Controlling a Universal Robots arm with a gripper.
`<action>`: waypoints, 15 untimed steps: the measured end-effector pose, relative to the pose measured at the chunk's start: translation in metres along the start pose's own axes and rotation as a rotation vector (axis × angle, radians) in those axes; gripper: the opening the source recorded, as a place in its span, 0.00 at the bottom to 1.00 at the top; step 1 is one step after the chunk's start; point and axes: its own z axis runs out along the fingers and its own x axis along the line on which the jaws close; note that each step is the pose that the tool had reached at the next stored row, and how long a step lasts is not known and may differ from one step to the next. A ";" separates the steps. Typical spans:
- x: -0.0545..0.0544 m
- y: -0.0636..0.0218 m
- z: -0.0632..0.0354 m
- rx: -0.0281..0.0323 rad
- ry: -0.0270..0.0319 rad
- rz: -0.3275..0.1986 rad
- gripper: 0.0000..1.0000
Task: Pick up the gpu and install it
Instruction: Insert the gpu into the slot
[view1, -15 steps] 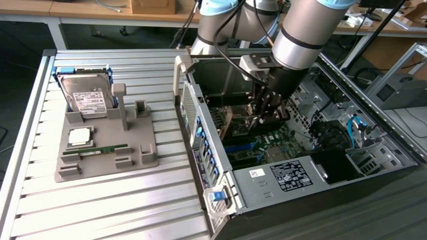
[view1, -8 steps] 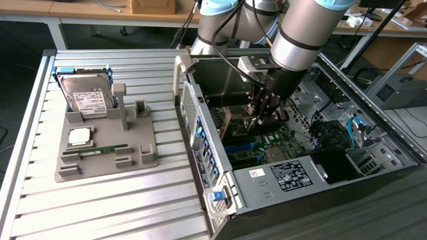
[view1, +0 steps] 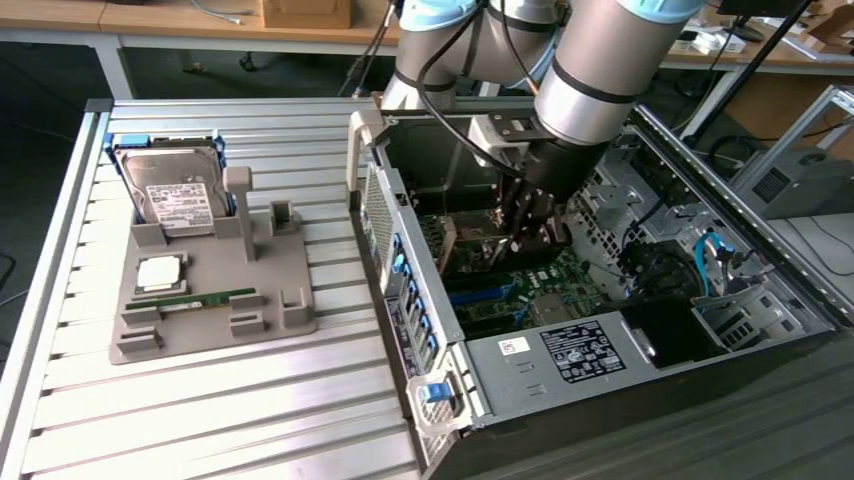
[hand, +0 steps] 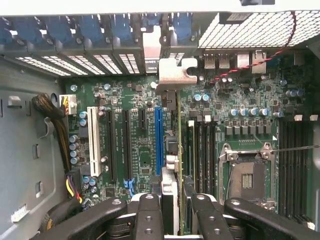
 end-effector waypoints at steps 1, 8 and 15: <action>0.000 0.0009 0.0001 0.0000 0.0000 0.000 0.27; 0.005 0.0068 0.0006 0.0000 0.0000 0.000 0.27; 0.010 0.0101 0.0036 0.0000 0.0000 0.000 0.27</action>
